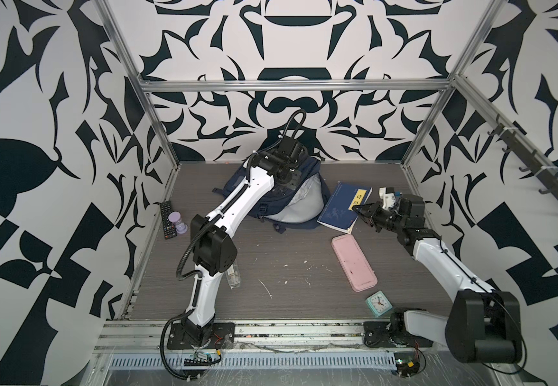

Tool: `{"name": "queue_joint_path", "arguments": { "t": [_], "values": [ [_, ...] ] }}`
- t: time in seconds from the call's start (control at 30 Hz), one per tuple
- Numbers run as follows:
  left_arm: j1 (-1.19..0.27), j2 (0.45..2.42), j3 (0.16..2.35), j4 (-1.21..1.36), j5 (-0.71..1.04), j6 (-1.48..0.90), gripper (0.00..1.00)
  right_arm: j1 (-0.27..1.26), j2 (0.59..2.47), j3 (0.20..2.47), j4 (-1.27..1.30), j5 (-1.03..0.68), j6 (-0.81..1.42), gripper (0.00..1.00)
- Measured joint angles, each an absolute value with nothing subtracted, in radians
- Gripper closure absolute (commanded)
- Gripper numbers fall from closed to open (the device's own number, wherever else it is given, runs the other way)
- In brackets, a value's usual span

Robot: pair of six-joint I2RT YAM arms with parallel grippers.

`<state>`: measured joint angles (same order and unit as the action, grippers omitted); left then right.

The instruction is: Pack the student bag

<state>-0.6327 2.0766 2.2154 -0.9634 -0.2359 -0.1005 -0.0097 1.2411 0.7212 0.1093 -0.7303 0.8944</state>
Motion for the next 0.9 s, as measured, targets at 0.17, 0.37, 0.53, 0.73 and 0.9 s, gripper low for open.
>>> {"name": "queue_joint_path", "arguments": {
  "t": [0.17,0.37,0.53,0.73,0.9],
  "values": [
    [-0.613,2.063,2.217,-0.966,-0.179,-0.12,1.0,0.078,1.325,0.735,0.198,-0.694,0.931,1.0],
    [-0.582,2.038,2.217,-0.968,-0.107,-0.146,1.0,0.176,1.483,0.822,0.294,-0.653,0.966,1.0],
    [-0.562,2.028,2.217,-0.968,-0.069,-0.165,1.0,0.239,1.629,0.933,0.376,-0.623,0.995,1.0],
    [-0.55,2.028,2.217,-0.969,-0.033,-0.185,1.0,0.302,1.813,1.088,0.461,-0.6,1.046,1.0],
    [-0.535,2.028,2.22,-0.97,0.004,-0.204,1.0,0.346,1.962,1.211,0.508,-0.586,1.084,1.0]
  ]
}}
